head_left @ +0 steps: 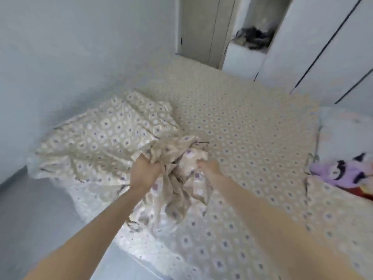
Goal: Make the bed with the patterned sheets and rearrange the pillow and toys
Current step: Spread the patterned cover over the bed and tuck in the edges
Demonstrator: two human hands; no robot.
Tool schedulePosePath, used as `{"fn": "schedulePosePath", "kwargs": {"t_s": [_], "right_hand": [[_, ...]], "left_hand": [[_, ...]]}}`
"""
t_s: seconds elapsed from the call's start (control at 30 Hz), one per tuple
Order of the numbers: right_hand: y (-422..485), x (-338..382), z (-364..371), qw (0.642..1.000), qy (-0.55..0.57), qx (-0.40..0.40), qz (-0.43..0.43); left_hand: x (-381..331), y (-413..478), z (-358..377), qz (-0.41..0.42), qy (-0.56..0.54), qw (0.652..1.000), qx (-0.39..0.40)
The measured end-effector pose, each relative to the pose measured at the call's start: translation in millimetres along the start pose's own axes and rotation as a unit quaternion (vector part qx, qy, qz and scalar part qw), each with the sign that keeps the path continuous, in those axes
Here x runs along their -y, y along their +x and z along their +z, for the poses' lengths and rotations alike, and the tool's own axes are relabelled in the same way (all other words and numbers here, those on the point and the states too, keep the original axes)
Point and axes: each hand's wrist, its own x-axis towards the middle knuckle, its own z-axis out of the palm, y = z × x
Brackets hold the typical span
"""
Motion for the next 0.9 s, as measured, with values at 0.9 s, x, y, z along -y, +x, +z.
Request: {"fn": "schedulePosePath", "kwargs": {"t_s": [0.9], "right_hand": [[-41,156,-330,0.955,-0.254,-0.093,-0.124]], "left_hand": [[-210,-79,75,0.005,-0.113,0.979,0.168]]}}
